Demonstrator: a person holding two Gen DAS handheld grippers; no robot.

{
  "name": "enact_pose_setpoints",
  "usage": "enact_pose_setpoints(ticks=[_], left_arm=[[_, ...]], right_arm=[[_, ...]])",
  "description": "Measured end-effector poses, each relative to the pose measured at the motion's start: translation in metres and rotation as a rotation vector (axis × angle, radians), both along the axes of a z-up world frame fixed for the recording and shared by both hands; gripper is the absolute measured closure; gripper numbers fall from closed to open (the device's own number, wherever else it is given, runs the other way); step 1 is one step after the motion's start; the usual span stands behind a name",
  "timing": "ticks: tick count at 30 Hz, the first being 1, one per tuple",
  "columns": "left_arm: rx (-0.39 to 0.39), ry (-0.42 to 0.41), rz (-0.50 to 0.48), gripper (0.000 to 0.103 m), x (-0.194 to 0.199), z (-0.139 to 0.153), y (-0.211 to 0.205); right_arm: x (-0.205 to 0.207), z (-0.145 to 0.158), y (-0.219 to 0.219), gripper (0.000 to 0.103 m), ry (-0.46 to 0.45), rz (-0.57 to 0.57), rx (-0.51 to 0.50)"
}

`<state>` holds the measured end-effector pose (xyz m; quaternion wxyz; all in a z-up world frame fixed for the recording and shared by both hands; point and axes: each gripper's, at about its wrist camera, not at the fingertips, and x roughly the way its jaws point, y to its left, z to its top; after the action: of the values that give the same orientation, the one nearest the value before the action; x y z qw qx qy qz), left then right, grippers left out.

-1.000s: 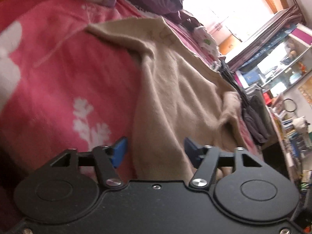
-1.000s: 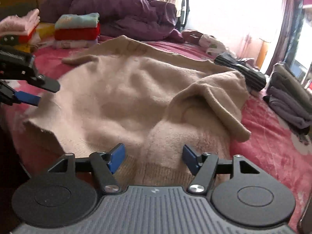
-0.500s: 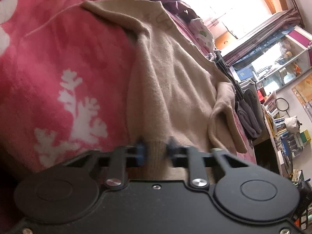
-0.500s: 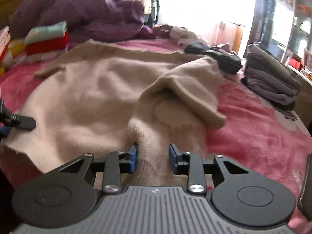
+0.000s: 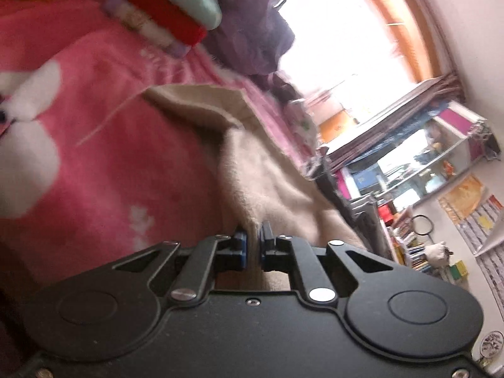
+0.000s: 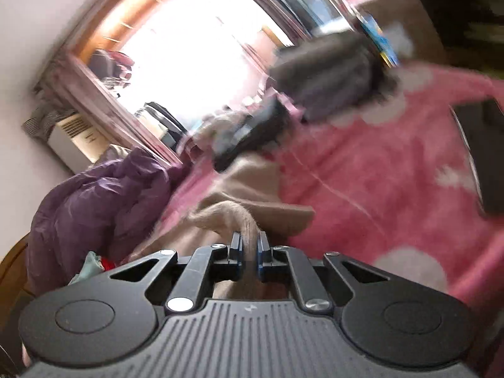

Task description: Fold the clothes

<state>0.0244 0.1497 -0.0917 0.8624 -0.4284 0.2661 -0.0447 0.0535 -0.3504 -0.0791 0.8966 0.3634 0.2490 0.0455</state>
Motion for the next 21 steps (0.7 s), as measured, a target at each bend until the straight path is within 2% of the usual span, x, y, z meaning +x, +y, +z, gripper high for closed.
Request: enact_pose_setpoints(ticks=[2, 4, 5, 6, 7, 8, 9, 10, 14, 21], left_arm=[[0.042, 0.071, 0.007, 0.098, 0.002, -0.006, -0.003], [0.088, 0.123, -0.019, 0.097, 0.006, -0.011, -0.005], [0.095, 0.141, -0.028, 0.095, 0.009, -0.011, -0.007], [0.1, 0.151, -0.02, 0.093, 0.009, -0.011, -0.007], [0.087, 0.138, -0.014, 0.08, 0.009, -0.01, -0.005], [0.073, 0.125, -0.008, 0.055, 0.009, -0.01, -0.004], [0.059, 0.111, -0.002, 0.046, 0.008, -0.009, -0.002], [0.056, 0.097, 0.012, 0.043, 0.008, -0.008, -0.001], [0.014, 0.057, 0.029, 0.043, 0.009, -0.006, 0.008], [0.031, 0.058, 0.042, 0.043, 0.034, 0.001, 0.021]], right_arm=[[0.0, -0.02, 0.004, 0.092, 0.09, 0.036, 0.003], [-0.002, -0.039, 0.005, 0.087, 0.164, 0.043, 0.041], [-0.004, -0.045, 0.003, 0.085, 0.178, 0.036, 0.067], [-0.007, -0.049, 0.001, 0.078, 0.177, 0.025, 0.093], [-0.01, -0.051, -0.003, 0.073, 0.171, 0.013, 0.117], [-0.012, -0.05, -0.007, 0.065, 0.154, -0.001, 0.141], [-0.013, -0.048, -0.011, 0.06, 0.132, -0.015, 0.165], [-0.013, -0.047, -0.016, 0.059, 0.114, -0.026, 0.181], [0.004, -0.048, -0.029, 0.053, 0.087, -0.029, 0.235], [0.06, -0.077, -0.041, 0.052, 0.169, -0.005, 0.456]])
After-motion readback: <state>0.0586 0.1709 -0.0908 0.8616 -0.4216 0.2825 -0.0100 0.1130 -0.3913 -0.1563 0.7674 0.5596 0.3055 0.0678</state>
